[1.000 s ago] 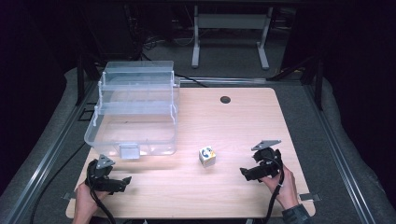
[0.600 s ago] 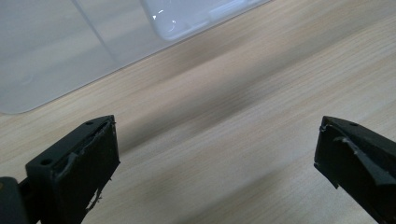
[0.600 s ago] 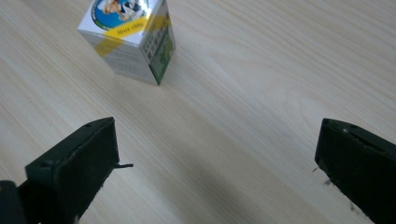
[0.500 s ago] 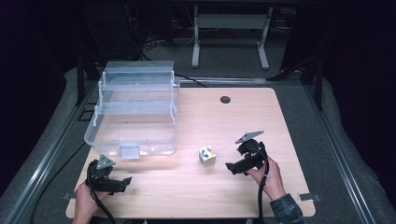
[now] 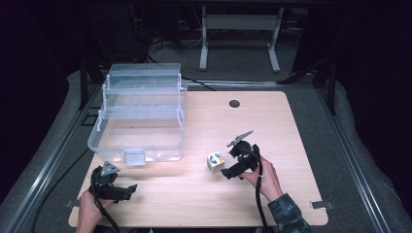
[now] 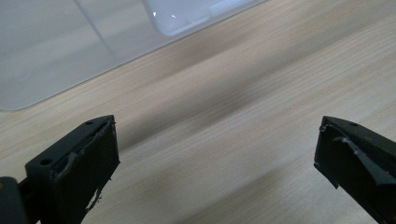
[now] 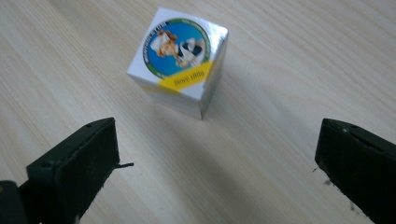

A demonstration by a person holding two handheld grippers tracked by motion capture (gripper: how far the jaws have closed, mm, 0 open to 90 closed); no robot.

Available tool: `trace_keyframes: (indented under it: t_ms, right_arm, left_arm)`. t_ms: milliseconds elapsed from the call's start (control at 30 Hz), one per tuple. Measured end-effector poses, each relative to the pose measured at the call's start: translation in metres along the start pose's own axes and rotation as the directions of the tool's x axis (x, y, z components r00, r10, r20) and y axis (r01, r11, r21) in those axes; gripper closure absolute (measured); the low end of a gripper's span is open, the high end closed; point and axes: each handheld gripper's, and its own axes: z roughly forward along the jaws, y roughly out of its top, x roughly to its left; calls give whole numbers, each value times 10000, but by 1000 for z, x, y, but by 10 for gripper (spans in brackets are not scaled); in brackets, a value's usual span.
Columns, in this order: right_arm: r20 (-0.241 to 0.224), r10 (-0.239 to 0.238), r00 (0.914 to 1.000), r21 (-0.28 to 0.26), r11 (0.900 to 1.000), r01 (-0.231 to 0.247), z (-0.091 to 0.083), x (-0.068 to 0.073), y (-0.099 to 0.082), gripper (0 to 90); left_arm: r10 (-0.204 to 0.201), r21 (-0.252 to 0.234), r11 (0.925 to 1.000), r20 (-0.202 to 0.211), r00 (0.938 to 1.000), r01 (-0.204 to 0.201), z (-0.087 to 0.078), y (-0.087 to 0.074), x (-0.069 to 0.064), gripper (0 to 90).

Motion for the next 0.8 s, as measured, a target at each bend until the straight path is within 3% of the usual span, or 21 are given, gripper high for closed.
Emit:
trace_keyframes:
  t_ms: [133,400,567,800]
  right_arm:
    - [-51,-142,9999,-8,9999,142,3,5,17,0]
    - [-183,-209,9996,591,9980,219,18,9,47,0]
    - [-145,-318,9994,1076,9936,332,33,12,57,22]
    - [-103,-143,9998,1552,9878,158,45,8,61,139]
  left_arm:
    - [29,-2,10000,10,10000,-29,0,0,0,0]
    - [129,94,9999,-26,9999,-129,1,0,-1,0]
    - [172,131,9998,-21,9998,-172,1,0,-1,0]
    - [141,158,9998,40,9999,-141,2,0,-1,0]
